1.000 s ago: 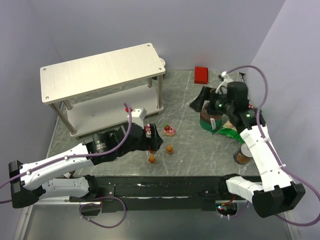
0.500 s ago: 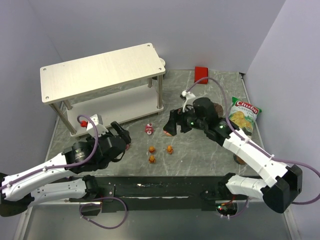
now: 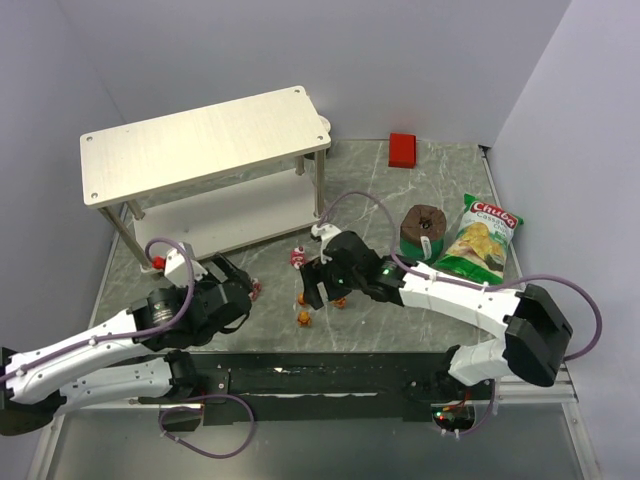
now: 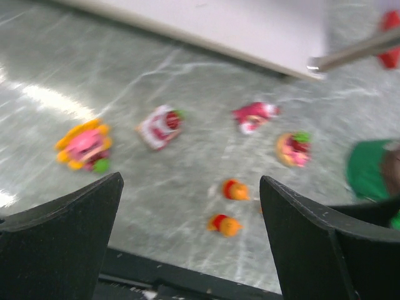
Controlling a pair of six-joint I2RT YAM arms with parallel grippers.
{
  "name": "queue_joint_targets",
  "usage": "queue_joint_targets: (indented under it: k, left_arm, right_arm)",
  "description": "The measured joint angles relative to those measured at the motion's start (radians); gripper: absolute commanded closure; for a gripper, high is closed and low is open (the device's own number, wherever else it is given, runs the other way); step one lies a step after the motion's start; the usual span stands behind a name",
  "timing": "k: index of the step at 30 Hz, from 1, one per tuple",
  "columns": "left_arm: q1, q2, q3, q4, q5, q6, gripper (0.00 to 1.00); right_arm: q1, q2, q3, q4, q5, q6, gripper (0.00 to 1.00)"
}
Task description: Place and organize the plastic toys onto the shelf
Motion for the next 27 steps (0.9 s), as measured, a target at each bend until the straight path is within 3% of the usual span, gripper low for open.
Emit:
queue_joint_targets:
  k: [5, 9, 14, 18, 27]
  left_arm:
    - [0.000, 0.056, -0.011, -0.166, 0.022, -0.186, 0.03]
    - [0.000, 0.094, 0.032, -0.223, 0.024, -0.216, 0.03]
    - [0.000, 0.025, 0.119, -0.237, 0.003, -0.212, 0.03]
    - [0.000, -0.093, 0.171, -0.220, -0.032, -0.142, 0.04]
    - [0.000, -0.328, 0.185, 0.029, -0.098, 0.172, 0.04]
  right_arm:
    - [0.073, 0.078, 0.048, 0.076, -0.018, -0.060, 0.10]
    - [0.121, 0.197, 0.140, 0.165, -0.043, -0.140, 0.10]
    - [0.132, 0.348, 0.230, 0.277, -0.077, -0.218, 0.10]
    - [0.132, 0.478, 0.305, 0.337, -0.103, -0.271, 0.10]
    - [0.132, 0.701, 0.470, 0.372, -0.126, -0.337, 0.12]
